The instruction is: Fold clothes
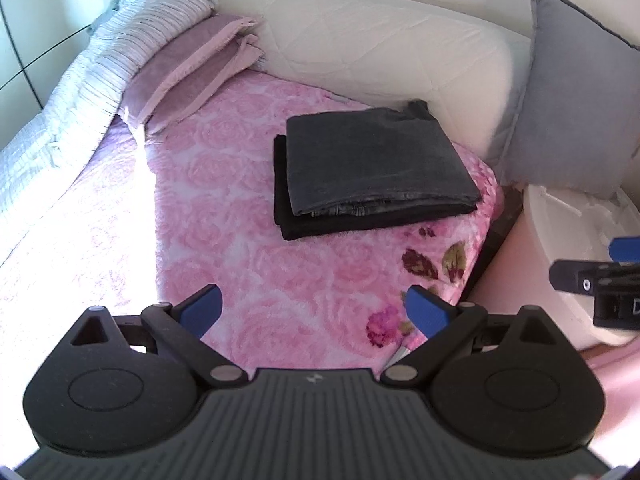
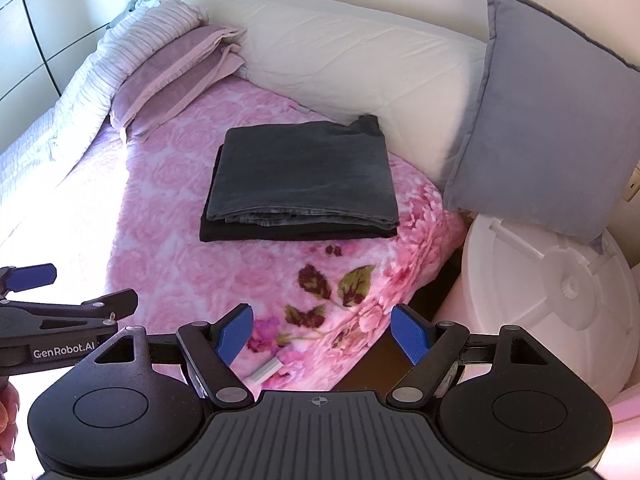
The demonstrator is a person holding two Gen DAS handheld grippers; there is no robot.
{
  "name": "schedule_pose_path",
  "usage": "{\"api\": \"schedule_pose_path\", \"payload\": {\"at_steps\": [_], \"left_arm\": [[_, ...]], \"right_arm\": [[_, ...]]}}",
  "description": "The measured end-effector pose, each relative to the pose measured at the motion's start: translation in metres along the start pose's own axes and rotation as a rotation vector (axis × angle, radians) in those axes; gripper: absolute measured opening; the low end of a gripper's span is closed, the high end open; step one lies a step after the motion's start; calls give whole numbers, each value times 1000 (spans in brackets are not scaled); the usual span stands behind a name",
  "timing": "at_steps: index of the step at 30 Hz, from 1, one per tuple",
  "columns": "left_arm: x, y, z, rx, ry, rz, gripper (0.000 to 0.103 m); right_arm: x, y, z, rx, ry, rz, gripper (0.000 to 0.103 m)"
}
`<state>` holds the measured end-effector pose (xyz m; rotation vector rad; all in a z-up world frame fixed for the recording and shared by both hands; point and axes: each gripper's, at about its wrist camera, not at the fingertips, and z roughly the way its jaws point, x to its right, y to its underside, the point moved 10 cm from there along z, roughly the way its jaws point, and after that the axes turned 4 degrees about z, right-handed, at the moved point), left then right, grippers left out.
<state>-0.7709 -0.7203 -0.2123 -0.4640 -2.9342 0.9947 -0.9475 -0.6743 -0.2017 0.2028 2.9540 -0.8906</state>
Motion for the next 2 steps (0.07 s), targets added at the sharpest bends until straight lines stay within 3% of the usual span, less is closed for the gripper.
{"api": "schedule_pose_path", "payload": {"at_steps": [2], "left_arm": [[2,-2,0,6,-5,-4,97]], "right_arm": [[2,-1,1,-2,1,0,79]]}}
